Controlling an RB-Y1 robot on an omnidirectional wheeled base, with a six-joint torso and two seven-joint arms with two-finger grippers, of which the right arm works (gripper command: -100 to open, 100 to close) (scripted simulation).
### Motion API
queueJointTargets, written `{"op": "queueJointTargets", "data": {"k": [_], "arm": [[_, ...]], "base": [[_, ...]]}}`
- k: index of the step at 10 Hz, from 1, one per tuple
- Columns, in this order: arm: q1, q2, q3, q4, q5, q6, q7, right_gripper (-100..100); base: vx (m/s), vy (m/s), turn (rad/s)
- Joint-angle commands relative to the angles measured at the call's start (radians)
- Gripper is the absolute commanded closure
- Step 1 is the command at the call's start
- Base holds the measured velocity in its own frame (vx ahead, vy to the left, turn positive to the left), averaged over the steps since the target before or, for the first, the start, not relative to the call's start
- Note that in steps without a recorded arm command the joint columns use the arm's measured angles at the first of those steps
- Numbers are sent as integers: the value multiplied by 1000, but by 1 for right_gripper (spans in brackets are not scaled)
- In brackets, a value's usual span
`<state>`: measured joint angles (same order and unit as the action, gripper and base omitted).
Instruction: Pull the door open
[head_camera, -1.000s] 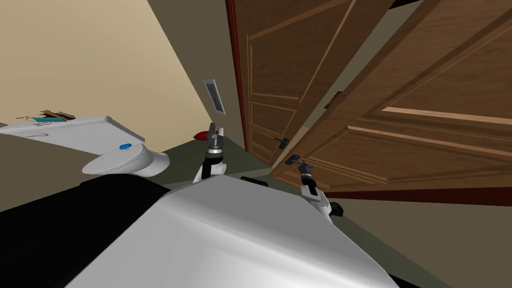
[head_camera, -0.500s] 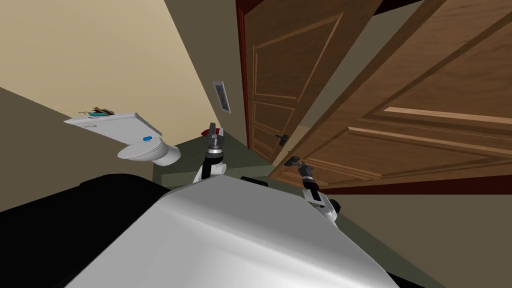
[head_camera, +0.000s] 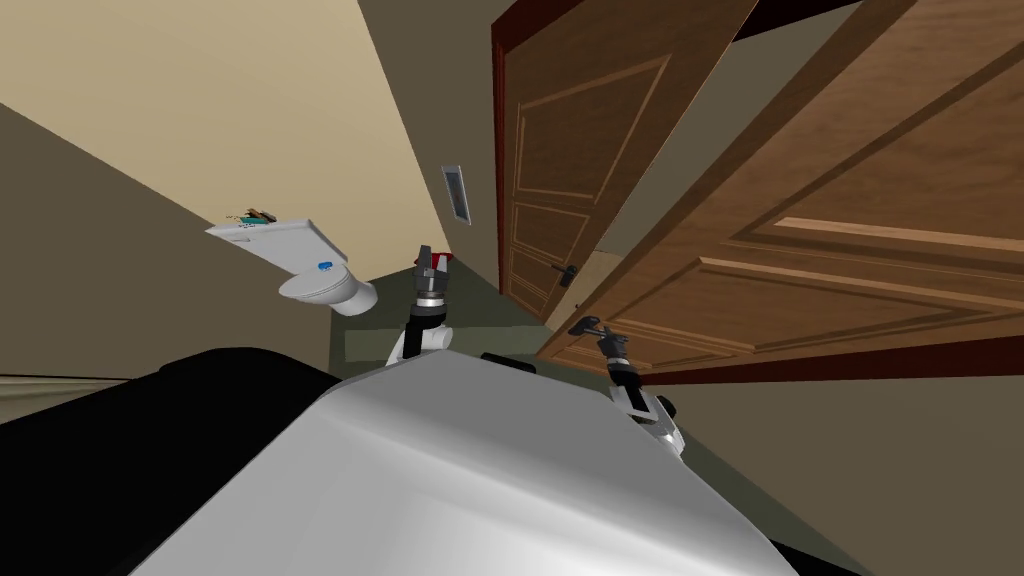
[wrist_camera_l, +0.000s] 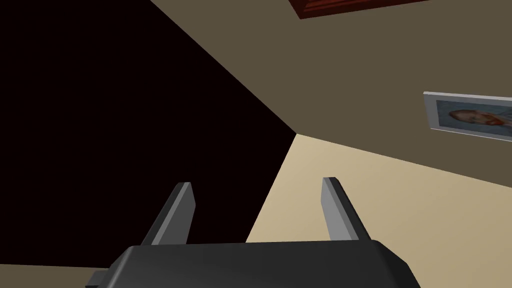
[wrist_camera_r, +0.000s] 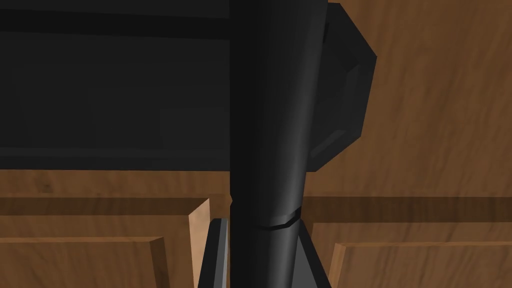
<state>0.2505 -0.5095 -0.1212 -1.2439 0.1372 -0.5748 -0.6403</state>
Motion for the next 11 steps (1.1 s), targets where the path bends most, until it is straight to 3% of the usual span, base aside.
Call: {"op": "queueJointTargets", "data": {"k": [1, 5, 8, 9, 11], "arm": [[21, -12, 11, -5, 7, -32, -18, 100], [61, -43, 20, -8, 16, -94, -54, 100], [79, -57, 24, -9, 21, -124, -70, 100], [79, -56, 18, -14, 19, -108, -65, 100], [92, -69, 19, 0, 25, -147, -79, 100]], "base": [[-227, -68, 118], [-181, -64, 112], [-127, -65, 72], [-53, -24, 10], [-175, -83, 168]]}}
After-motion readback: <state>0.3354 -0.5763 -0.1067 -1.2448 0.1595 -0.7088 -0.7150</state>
